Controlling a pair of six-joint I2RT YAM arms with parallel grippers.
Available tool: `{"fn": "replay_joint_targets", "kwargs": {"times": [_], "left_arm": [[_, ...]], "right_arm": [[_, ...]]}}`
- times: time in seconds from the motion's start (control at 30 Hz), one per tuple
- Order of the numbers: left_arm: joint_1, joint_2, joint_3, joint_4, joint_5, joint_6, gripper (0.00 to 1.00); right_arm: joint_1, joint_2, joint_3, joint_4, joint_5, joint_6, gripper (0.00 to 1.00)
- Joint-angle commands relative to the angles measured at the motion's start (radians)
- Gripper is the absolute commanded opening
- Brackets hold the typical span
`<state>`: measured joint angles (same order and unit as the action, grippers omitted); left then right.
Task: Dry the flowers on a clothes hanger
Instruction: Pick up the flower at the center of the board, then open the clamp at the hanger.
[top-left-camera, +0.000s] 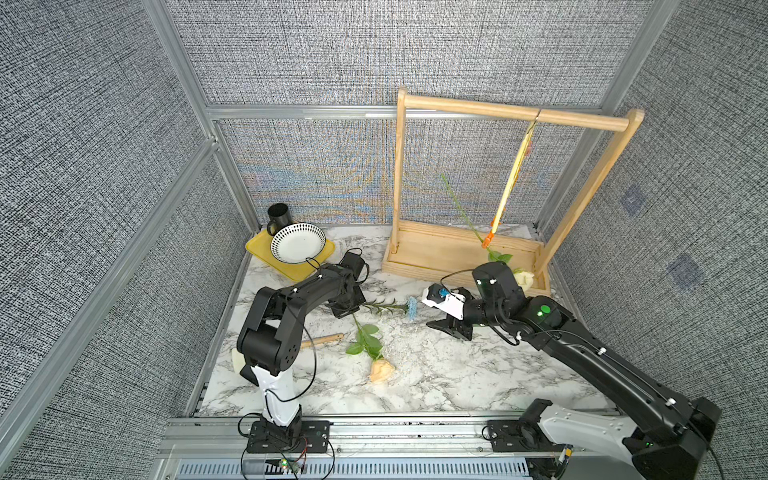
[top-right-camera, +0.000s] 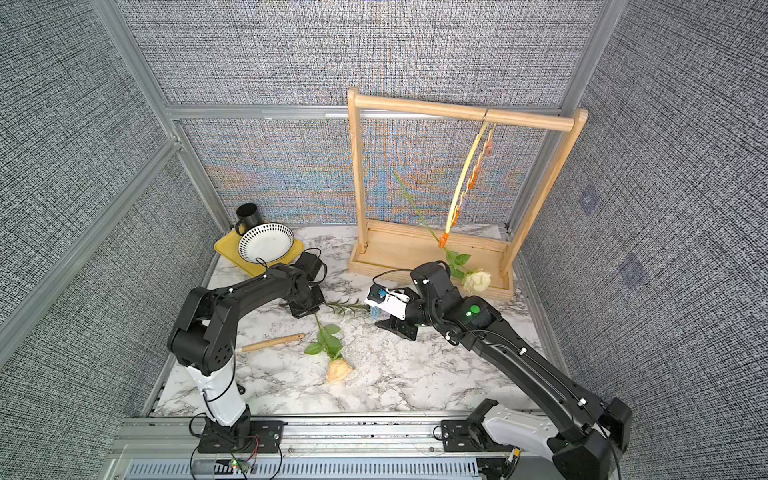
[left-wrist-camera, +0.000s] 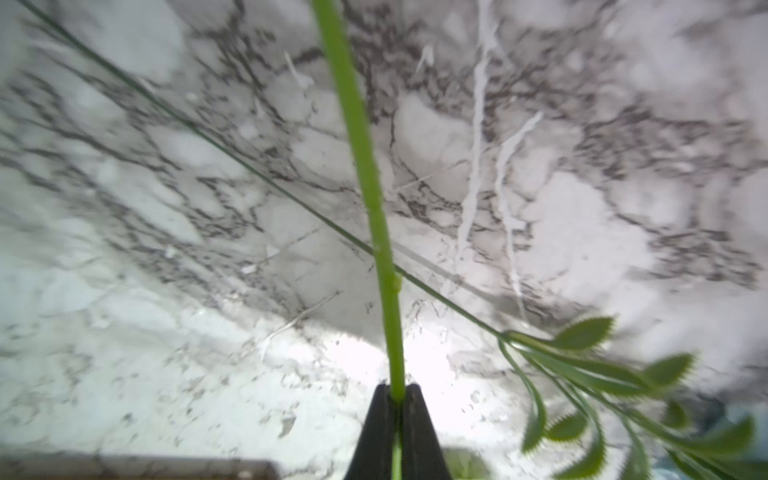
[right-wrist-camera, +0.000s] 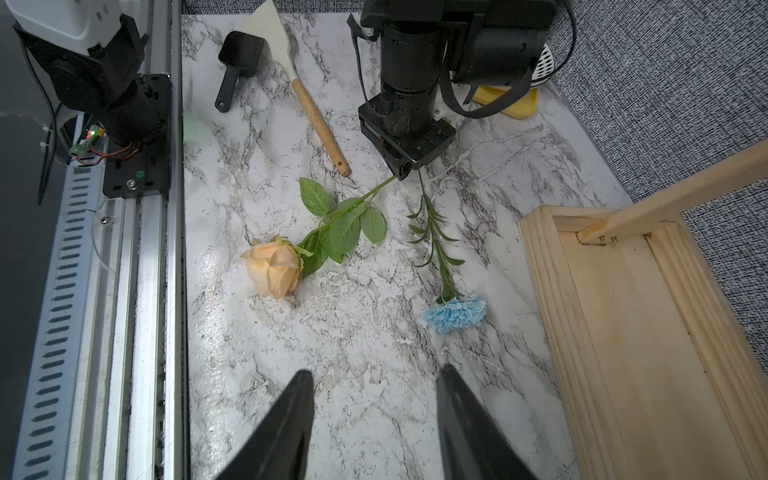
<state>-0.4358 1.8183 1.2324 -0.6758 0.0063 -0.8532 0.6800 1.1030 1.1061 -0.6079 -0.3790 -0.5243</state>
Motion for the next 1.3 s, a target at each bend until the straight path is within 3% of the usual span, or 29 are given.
{"fn": "replay_joint_targets", "kwargs": {"times": [0.0, 0.07, 0.17, 0.27, 0.47, 0.6, 0.73, 0.83, 0.97, 1.1, 1.27], "left_arm": [[0.002, -0.085, -0.012, -0.015, -0.006, -0.011, 0.02], [0.002, -0.156, -0.019, -0.014, 0.004, -0.011, 0.02], [0.000, -0.260, -0.015, -0.012, 0.008, 0.001, 0.02], [-0.006, -0.360, 0.000, -0.006, -0.029, 0.002, 0.02], [-0.065, -0.499, 0.031, 0.131, -0.121, 0.065, 0.02], [-0.107, -0.518, 0.023, 0.273, -0.192, 0.149, 0.02], [-0.127, -0.500, 0.012, 0.433, -0.187, 0.214, 0.02], [-0.143, -0.486, 0.007, 0.554, -0.151, 0.282, 0.02], [-0.158, -0.453, 0.002, 0.701, -0.091, 0.390, 0.02], [-0.164, -0.415, -0.001, 0.797, -0.060, 0.429, 0.02], [-0.173, -0.357, 0.012, 0.884, -0.009, 0.446, 0.02]], "right_arm": [[-0.001, -0.064, 0.006, 0.107, -0.018, 0.074, 0.51], [-0.004, -0.129, -0.019, 0.182, -0.010, 0.099, 0.53], [-0.012, -0.224, -0.082, 0.309, 0.107, 0.146, 0.57], [-0.082, -0.284, -0.104, 0.386, 0.130, 0.169, 0.57], [-0.488, -0.317, -0.051, 0.397, -0.108, 0.267, 0.57], [-0.824, -0.216, 0.017, 0.386, -0.285, 0.348, 0.57], [-0.939, -0.142, 0.027, 0.504, -0.235, 0.415, 0.57], [-0.992, -0.111, -0.005, 0.600, -0.233, 0.438, 0.57], [-1.001, -0.047, -0.012, 0.566, -0.245, 0.246, 0.59], [-0.987, 0.040, 0.028, 0.453, -0.370, 0.030, 0.62], [-0.940, 0.118, 0.061, 0.488, -0.394, -0.081, 0.63]]}}
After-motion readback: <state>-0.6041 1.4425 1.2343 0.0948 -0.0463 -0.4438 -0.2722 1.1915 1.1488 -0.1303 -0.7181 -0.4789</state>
